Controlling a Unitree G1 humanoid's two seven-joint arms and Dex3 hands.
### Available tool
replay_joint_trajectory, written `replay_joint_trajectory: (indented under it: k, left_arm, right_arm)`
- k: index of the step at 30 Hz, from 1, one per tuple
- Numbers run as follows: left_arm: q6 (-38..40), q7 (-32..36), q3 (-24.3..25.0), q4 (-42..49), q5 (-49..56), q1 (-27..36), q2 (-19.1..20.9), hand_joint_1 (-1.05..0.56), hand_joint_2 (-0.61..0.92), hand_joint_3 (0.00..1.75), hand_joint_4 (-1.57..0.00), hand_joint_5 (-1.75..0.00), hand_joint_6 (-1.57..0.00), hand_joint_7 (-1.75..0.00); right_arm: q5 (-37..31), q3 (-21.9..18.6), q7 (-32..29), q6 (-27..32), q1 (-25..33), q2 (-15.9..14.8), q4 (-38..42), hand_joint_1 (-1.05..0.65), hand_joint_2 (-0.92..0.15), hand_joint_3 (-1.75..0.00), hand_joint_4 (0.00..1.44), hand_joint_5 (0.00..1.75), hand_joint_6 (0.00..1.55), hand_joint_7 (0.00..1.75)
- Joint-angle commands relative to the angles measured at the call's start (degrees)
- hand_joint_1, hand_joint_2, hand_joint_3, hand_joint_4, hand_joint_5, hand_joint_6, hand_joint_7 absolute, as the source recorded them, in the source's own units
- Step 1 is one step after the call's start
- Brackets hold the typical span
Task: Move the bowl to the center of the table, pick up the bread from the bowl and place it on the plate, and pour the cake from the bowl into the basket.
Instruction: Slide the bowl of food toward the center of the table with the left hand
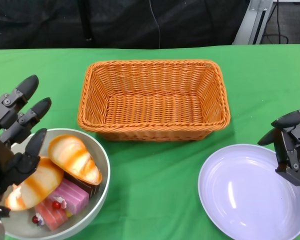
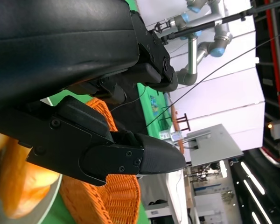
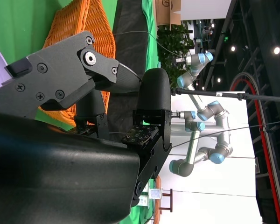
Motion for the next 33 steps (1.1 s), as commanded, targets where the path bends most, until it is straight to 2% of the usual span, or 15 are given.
replay_joint_trajectory:
  k: [1, 8, 20, 33]
  left_arm:
    - [1.88, 1.44, 1.99, 2.43, 0.41, -1.28, 1.70, -0.93, 0.92, 0.65, -0.40, 0.00, -0.36, 0.00]
    - [2.25, 1.66, 3.24, 9.13, 0.92, -3.36, 2.57, -0.98, 0.92, 0.75, -0.31, 0.00, -0.27, 0.00]
    - [4.82, 0.94, 4.22, 16.26, 1.38, -5.70, 5.24, -0.97, 0.92, 0.79, -0.29, 0.00, -0.23, 0.00]
    - [14.97, -0.94, 3.32, 13.95, 0.05, -5.32, 5.87, -0.92, 0.92, 0.76, -0.21, 0.00, -0.18, 0.00]
  right_arm:
    - [0.47, -0.71, 0.51, 0.33, -0.25, -1.24, 0.00, -0.14, -0.66, -0.90, 0.75, 1.64, 0.69, 1.27]
    - [0.64, -0.83, 0.71, 0.35, -0.19, -1.26, 0.00, -0.11, -0.67, -0.90, 0.75, 1.64, 0.69, 1.27]
    - [1.10, -0.67, 1.11, 0.46, -0.23, -1.02, 0.09, -0.12, -0.67, -0.91, 0.75, 1.65, 0.68, 1.28]
    - [1.35, -0.84, 1.37, 1.08, -0.17, -1.34, 0.04, -0.13, -0.67, -0.90, 0.74, 1.65, 0.68, 1.28]
